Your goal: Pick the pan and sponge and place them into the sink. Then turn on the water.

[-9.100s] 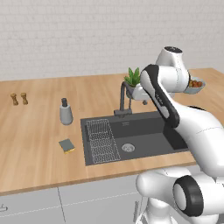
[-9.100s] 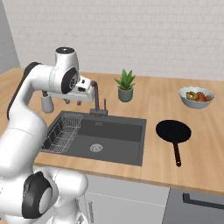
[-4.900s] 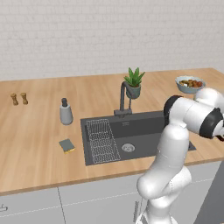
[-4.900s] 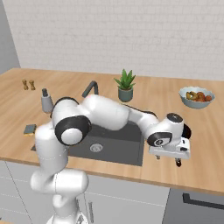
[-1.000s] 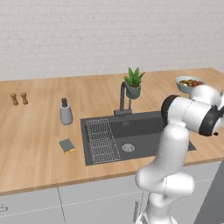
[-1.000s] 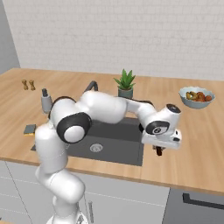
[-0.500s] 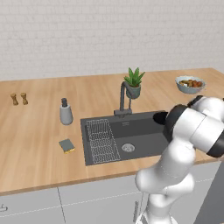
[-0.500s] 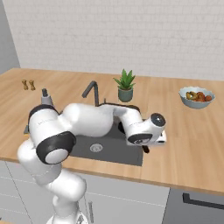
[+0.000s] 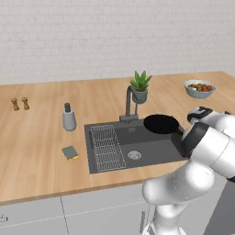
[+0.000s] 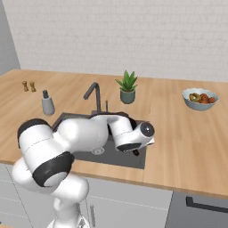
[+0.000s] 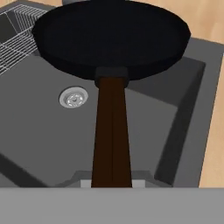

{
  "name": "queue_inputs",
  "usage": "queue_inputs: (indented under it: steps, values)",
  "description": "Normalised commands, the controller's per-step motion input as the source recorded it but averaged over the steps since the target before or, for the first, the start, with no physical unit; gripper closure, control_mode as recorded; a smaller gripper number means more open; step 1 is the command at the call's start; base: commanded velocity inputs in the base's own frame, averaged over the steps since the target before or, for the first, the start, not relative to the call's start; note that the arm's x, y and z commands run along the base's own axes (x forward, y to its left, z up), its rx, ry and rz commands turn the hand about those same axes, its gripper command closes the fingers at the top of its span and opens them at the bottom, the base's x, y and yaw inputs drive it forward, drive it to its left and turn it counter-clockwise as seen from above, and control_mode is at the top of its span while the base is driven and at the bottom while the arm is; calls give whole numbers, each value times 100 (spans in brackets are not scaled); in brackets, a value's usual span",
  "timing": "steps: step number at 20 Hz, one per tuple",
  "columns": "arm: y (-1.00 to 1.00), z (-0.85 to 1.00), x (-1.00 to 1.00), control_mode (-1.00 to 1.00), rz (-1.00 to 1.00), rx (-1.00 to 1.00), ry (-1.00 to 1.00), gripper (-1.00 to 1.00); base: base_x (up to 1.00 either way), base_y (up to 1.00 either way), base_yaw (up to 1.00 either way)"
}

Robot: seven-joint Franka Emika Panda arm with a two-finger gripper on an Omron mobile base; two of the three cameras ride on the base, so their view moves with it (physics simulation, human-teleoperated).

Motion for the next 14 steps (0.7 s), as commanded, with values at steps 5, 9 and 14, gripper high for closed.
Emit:
queue_inputs:
  steps: [5,9,14]
  values:
    - [48,1,25,-100,22,0,5,100,0,0,0]
    - [36,-1,24,-100,23,0,1,100,0,0,0]
    - [36,-23,28,-100,11,0,0,100,0,0,0]
